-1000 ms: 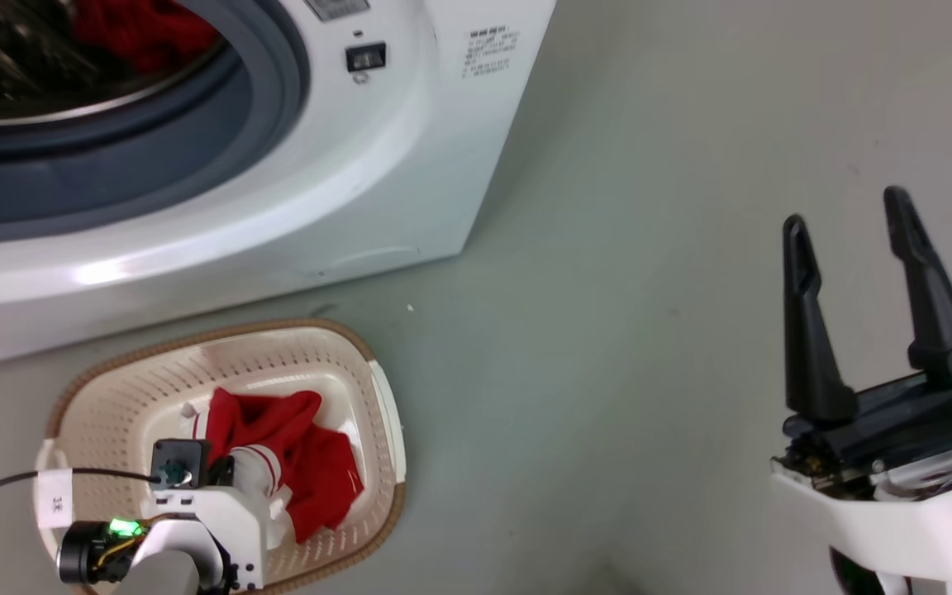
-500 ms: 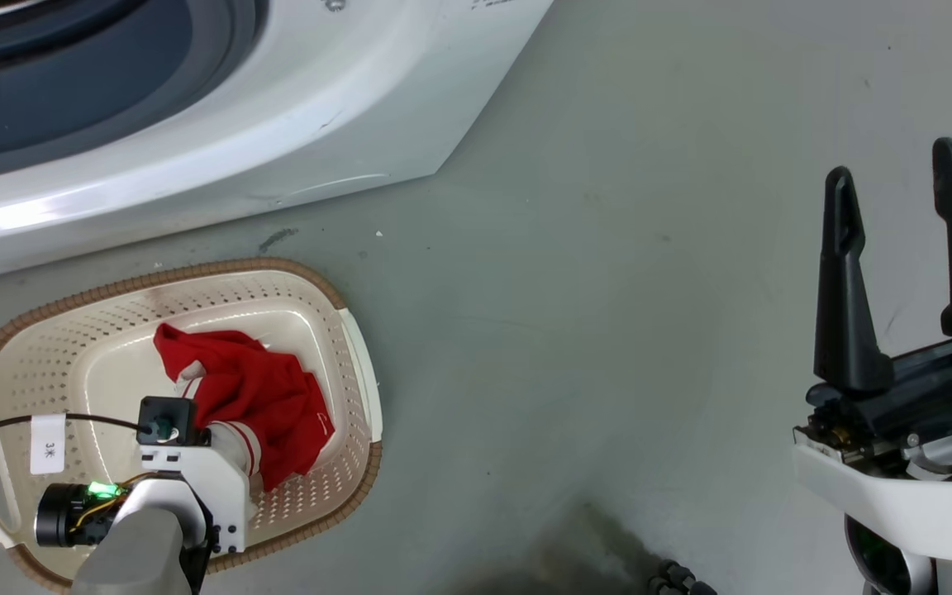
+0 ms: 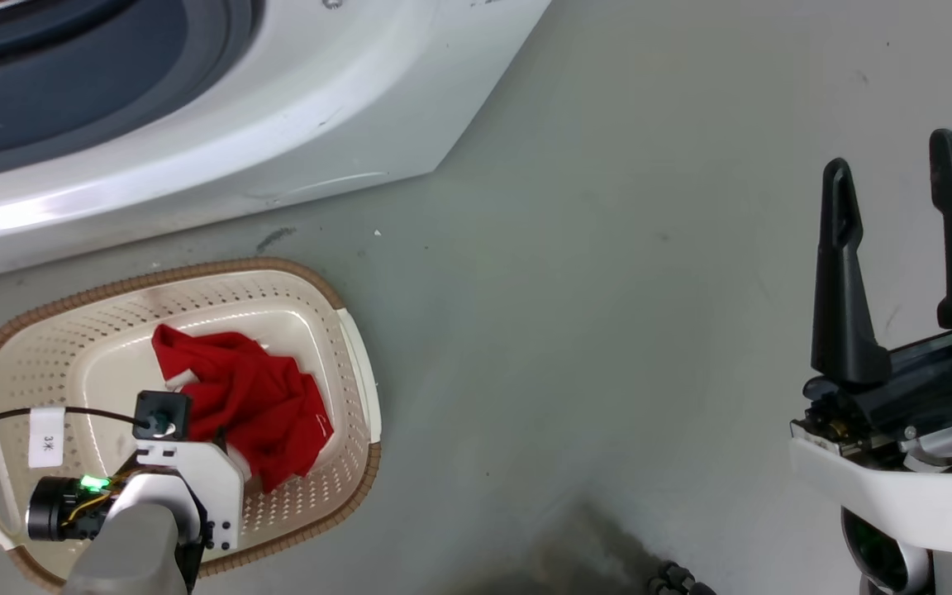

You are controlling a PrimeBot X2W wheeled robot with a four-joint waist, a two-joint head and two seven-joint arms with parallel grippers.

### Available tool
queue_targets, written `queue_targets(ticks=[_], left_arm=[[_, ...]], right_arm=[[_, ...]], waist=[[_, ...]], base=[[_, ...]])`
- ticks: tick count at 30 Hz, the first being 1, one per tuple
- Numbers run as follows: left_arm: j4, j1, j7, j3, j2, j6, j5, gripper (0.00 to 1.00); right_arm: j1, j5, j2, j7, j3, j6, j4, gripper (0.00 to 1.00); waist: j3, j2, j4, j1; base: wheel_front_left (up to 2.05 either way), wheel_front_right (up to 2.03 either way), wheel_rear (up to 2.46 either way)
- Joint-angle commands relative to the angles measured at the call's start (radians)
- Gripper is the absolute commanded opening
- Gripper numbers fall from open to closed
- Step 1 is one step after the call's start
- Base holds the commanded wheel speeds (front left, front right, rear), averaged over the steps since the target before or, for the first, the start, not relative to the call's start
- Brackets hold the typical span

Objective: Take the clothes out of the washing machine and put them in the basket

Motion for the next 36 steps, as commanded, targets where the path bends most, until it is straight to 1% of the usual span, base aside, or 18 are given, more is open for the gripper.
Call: queue_targets(ticks=[1, 9, 13, 23, 30, 36], left_arm=[[0.001, 0.009, -0.005, -0.005, -0.004, 0.001, 0.004, 1.0], [0.001, 0.066, -0.04, -0.01, -0.022, -0.007, -0.006, 1.0], [-0.03, 0.099, -0.052, -0.004, -0.036, -0.011, -0.01, 1.0], [-0.31, 0.247, -0.052, 0.076, -0.043, 0.037, 0.041, 1.0], [-0.468, 0.351, -0.052, 0.162, -0.071, 0.059, 0.096, 1.0], [-0.614, 0.427, -0.052, 0.244, -0.093, 0.07, 0.149, 1.0]], right_arm=[[0.007, -0.008, 0.001, -0.002, 0.002, 0.0, 0.003, 1.0], [0.041, -0.025, 0.0, -0.002, 0.005, 0.0, 0.022, 1.0], [0.065, -0.037, 0.001, -0.002, 0.009, 0.0, 0.035, 1.0], [0.143, -0.069, 0.0, -0.002, 0.004, 0.0, 0.068, 1.0], [0.189, -0.085, 0.0, -0.002, 0.002, 0.0, 0.084, 1.0], [0.221, -0.096, 0.001, -0.002, 0.001, 0.0, 0.092, 1.0]], waist=[[-0.016, 0.0, 0.004, -0.0001], [-0.123, 0.0, 0.029, -0.0001], [-0.183, 0.0, 0.044, -0.0001], [-0.325, 0.0, 0.095, -0.0001], [-0.408, 0.0, 0.125, -0.0001], [-0.458, 0.0, 0.145, -0.0001]], base=[[0.0, 0.0, 0.0], [0.0, 0.0, 0.0], [0.0, 0.0, 0.0], [0.0, 0.0, 0.0], [0.0, 0.0, 0.0], [0.0, 0.0, 0.0]])
